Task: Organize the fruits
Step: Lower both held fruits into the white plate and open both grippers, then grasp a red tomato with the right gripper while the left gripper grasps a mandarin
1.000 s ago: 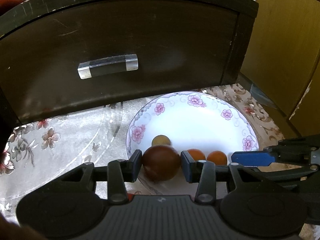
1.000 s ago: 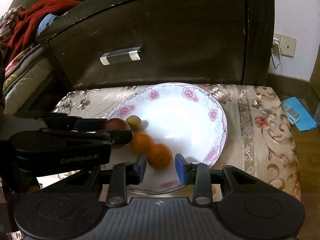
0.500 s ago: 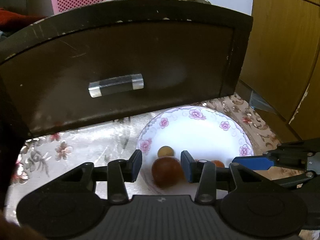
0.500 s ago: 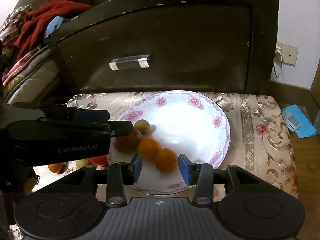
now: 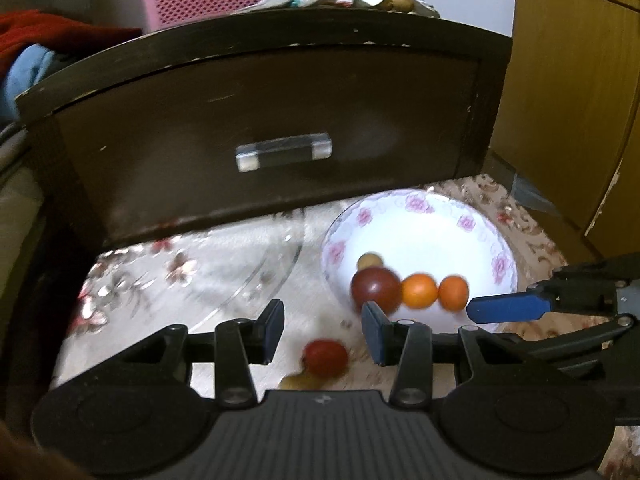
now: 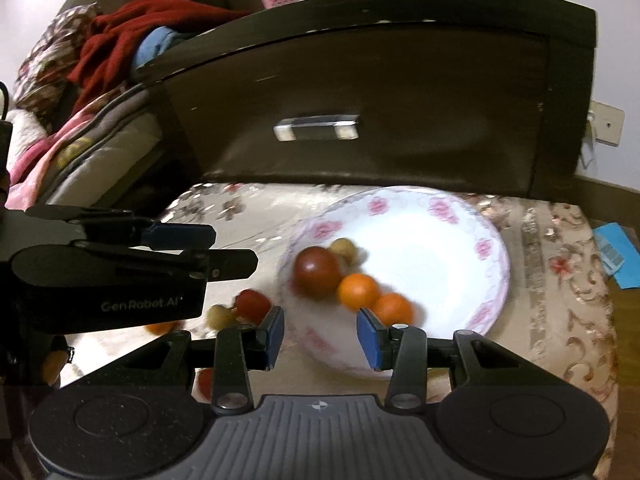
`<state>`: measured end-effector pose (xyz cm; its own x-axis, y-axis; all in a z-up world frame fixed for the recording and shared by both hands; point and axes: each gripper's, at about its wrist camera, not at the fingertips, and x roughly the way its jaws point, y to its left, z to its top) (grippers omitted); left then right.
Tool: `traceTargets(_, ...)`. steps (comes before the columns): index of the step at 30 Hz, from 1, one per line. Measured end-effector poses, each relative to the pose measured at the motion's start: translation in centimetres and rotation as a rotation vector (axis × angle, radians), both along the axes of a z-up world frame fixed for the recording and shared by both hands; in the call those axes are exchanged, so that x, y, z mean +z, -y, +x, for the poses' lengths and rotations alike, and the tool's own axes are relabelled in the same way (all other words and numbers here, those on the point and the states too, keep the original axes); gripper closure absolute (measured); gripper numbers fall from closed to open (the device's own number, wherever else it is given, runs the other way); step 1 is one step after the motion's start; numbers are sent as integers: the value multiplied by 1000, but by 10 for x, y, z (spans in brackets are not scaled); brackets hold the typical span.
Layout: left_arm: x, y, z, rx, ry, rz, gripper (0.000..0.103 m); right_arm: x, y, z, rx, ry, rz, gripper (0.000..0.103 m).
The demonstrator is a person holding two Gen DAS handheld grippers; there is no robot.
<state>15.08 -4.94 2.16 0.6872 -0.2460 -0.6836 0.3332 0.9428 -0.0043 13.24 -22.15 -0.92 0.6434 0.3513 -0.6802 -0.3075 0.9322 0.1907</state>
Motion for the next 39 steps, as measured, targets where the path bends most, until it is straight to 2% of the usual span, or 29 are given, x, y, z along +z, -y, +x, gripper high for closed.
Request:
traceTargets(5, -4, -23, -15, 40, -39, -6, 52, 0, -19, -12, 75, -9, 3, 67)
traceTargets(14, -16, -58, -45, 83, -90, 37, 52, -15, -52, -25, 195, -65, -14, 67)
traceTargets(18, -25, -66, -44, 87, -109, 53, 52, -21, -62, -24, 222, -76, -16, 67)
traceTargets(26, -40, -68, -31, 87, -86, 101, 52, -34, -74, -18, 249, -105, -36, 68)
traceTargets(39, -65, -67, -12, 107, -134, 129, 52, -46, -79, -12, 252, -122, -54, 67)
